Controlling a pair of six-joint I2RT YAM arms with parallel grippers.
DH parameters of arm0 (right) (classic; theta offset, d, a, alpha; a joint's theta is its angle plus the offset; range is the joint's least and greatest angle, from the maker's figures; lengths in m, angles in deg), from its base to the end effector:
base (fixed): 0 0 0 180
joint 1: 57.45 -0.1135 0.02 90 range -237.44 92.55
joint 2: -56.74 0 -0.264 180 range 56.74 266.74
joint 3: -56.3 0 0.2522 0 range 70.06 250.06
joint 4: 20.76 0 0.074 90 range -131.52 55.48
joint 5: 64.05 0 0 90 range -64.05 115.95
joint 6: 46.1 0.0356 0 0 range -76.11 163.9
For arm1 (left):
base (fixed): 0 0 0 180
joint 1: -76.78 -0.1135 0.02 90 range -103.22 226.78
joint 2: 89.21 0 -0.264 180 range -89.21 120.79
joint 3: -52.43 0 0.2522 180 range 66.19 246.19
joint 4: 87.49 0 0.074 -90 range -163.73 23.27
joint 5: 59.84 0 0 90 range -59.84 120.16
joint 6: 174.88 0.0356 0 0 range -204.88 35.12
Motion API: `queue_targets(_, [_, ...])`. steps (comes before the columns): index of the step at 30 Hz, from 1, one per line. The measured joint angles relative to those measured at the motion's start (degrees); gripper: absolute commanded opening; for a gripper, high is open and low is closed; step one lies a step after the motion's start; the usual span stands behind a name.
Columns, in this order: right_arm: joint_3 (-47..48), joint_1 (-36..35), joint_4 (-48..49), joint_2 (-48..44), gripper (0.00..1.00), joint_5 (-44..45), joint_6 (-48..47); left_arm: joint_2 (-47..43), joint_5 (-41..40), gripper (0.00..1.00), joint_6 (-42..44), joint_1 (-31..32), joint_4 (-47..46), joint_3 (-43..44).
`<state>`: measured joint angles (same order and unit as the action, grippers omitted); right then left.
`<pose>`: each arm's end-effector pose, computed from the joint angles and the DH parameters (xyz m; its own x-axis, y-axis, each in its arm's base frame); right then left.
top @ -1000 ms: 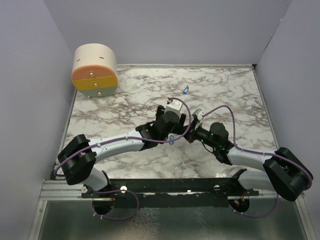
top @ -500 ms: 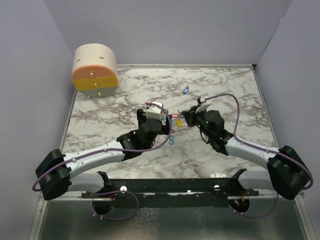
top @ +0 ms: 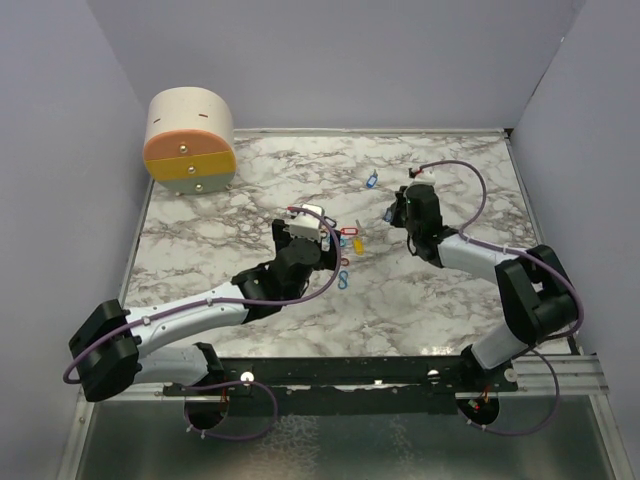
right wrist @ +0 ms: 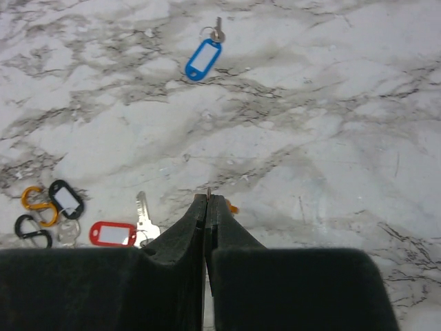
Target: Put the keys on the keyring
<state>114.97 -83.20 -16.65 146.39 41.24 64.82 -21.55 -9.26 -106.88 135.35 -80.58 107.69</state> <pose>0.3024 0.1355 0.1987 -0.4542 0.1633 -0.8758 -0.0482 0.9771 0.2072 0.1558 -0.2116 0.2700 -0.2897 -0.0808 -0.9537 0.2568 0.9533 -0.1588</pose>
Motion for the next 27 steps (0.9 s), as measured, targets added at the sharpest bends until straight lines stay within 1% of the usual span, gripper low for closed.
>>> queue_targets(4, [0.52,3.06,-0.35,2.49,0.01,-0.22,0.28,1.22,0.02,0.97,0.07,0.0,0.02,0.02])
queue_targets(5, [0.85,3.52,-0.39,3.08,0.04,-0.26,0.28,1.44,0.04,0.97,0.07,0.0,0.02,0.04])
queue_targets(6, [1.29,3.89,-0.5,3.67,0.1,-0.35,0.28,1.6,0.04,0.97,0.07,0.0,0.02,0.04])
queue_targets(8, [2.54,4.79,-1.14,4.83,0.37,-0.79,0.52,1.97,0.07,0.97,0.07,0.0,0.07,0.15])
queue_targets(9, [3.15,5.31,-1.18,5.35,0.47,-1.2,0.83,2.19,0.09,0.97,0.07,0.0,0.07,0.28])
queue_targets(10, [3.78,5.68,-1.25,5.81,0.55,-1.64,0.85,2.45,0.11,0.97,0.07,0.0,0.09,0.44])
queue_targets(11, [4.07,6.03,-1.25,6.01,0.59,-1.92,1.09,2.73,0.13,0.97,0.07,-0.02,0.09,0.7])
queue_targets(13, [4.2,6.45,-1.25,6.05,0.61,-2.45,1.31,3.19,0.13,0.97,0.09,0.0,0.09,1.16])
queue_targets(18, [3.19,6.91,-1.14,4.94,0.61,-4.35,1.2,3.93,0.15,0.96,0.07,-0.07,0.07,1.29])
queue_targets(23, [-1.95,6.56,-0.79,-0.52,0.58,-10.4,1.29,5.62,0.17,0.96,0.04,-0.11,0.09,1.57])
queue_targets(27, [-6.58,5.16,-0.57,-5.29,0.57,-15.08,1.27,6.78,0.57,0.93,-0.11,-0.35,0.17,1.57])
